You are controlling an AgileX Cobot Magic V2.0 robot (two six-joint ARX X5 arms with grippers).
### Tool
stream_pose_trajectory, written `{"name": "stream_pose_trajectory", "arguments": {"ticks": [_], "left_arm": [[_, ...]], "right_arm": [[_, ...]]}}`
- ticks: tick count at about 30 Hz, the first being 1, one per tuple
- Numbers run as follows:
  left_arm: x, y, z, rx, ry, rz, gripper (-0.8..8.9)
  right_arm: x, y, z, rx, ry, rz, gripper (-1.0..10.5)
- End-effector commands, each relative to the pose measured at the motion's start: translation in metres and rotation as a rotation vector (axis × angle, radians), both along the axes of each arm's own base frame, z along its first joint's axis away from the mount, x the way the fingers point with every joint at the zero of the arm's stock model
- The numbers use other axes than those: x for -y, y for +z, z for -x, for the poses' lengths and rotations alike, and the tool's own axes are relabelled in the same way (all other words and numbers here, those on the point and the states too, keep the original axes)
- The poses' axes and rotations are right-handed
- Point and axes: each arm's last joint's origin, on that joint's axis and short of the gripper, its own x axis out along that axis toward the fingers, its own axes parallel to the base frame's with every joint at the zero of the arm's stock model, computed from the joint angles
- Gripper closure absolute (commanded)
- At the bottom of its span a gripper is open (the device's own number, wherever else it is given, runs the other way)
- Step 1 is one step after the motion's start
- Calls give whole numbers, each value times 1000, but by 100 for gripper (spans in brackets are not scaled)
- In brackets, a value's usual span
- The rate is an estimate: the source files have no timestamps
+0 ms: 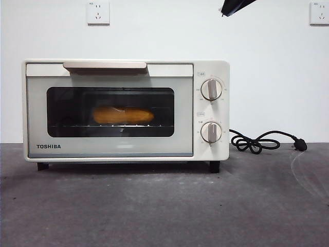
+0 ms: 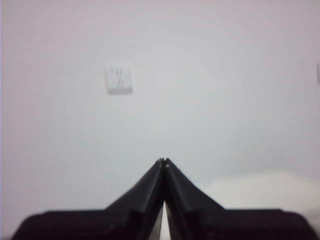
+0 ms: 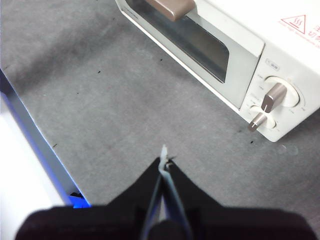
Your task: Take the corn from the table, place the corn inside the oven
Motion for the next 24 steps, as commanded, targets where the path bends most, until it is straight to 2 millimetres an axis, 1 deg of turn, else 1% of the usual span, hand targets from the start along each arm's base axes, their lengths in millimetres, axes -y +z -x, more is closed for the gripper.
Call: {"name": "stream_pose_trajectory", "arguments": {"ticks": [1,2,4,5,6,8,13,15,24], "left_arm": [[0,-43,-12,-79,6,-26,817],[1,-55,-14,-100,5,-26,817],[1,-86,-22,-165,0,-23,817],[1,-89,-23,-173,-2,-22,817],[1,-99,-26,-206,-4,-22,817],[1,-112,-28,-270,-4,-18,817],[0,-125,-28,-401,10,-76,817],[0,-135,-27,-499,7,-79,817],[0,-134,-27,-494,7,-75,817]], "right_arm": [[0,-1,-2,10,-9,13,946],[0,-1,-2,12,-13,17,946],[0,-1,-2,14,-17,21,946],[0,-1,-2,15,-17,20,946],[0,-1,-2,15,-17,21,946],[0,-1,-2,14,-17,21,946],[0,-1,-2,18,-19,22,946],[0,-1,-2,17,-19,22,946],[1,-1,-3,34,-43,44,946]]}}
